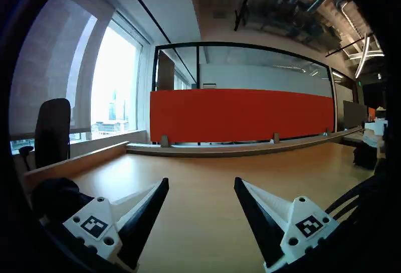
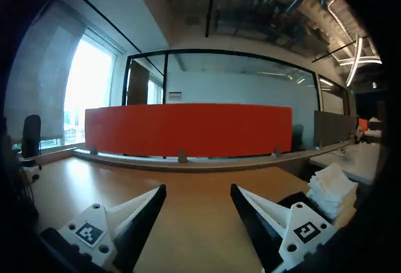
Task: Fold towel
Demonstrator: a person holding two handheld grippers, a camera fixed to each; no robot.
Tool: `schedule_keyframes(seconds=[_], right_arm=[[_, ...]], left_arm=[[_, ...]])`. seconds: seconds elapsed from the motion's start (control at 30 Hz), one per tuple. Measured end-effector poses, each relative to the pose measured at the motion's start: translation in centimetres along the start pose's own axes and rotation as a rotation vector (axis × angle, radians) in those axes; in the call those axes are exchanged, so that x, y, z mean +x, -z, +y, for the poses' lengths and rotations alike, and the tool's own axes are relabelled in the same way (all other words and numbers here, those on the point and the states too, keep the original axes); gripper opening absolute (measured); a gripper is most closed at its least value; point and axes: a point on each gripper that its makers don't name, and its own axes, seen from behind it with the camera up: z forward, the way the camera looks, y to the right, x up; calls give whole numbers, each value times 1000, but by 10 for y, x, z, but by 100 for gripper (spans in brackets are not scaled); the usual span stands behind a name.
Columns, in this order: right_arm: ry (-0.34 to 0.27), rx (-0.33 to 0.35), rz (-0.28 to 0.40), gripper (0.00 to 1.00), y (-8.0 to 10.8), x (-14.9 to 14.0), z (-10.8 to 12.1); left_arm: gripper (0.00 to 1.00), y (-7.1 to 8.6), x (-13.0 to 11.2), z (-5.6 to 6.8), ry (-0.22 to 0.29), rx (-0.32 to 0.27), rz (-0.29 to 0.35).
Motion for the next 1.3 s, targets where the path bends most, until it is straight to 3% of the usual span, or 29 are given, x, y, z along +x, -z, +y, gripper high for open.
schedule_keyframes(seconds=[0.73, 1.3], right_arm=[[-2, -15, -9, 99, -1, -46, 12], [0, -8, 4, 99, -1, -48, 8]], left_arm=[[97, 0, 0, 0, 1, 0, 0], [97, 1, 0, 0, 1, 0, 0]])
